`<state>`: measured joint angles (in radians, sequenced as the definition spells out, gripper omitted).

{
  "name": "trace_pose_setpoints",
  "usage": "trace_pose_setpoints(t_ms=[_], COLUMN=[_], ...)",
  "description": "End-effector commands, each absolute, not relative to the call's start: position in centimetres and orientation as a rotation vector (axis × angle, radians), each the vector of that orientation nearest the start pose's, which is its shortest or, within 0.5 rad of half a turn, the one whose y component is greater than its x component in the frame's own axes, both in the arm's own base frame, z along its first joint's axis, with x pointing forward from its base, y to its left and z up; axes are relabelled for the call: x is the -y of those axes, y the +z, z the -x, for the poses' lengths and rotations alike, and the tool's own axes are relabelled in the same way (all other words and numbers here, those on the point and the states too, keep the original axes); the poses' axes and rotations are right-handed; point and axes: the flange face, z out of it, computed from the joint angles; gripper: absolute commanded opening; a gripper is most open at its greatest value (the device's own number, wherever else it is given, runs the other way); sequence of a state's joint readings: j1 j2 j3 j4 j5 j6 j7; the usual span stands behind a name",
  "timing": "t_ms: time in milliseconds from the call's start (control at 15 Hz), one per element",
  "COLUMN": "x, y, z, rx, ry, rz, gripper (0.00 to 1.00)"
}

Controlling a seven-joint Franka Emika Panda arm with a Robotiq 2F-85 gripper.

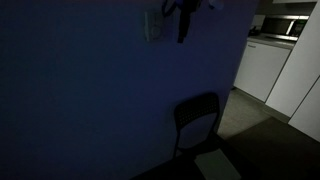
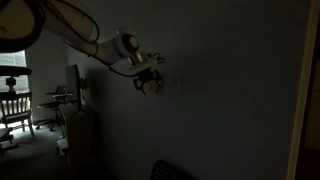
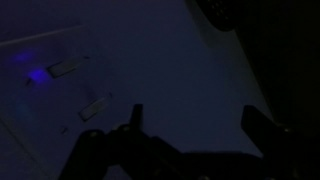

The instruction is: Turn off the left light switch

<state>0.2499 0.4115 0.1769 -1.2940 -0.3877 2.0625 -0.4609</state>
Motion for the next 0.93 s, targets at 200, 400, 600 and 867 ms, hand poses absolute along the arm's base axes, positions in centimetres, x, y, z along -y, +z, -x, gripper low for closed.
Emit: trace_pose_setpoints(t_ms=[200, 400, 600, 867], x=[-25.8, -25.8, -26.4, -26.5], y=[55.2, 55.0, 55.3, 55.2], z=[-61.8, -60.7, -61.6, -61.6], rx=[1.563, 1.553, 1.554, 1.556], ry=[-0.576, -0.562, -0.547, -0.548], rz=[3.034, 3.038, 3.03, 3.028], gripper=[1.0, 1.0, 1.0, 1.0])
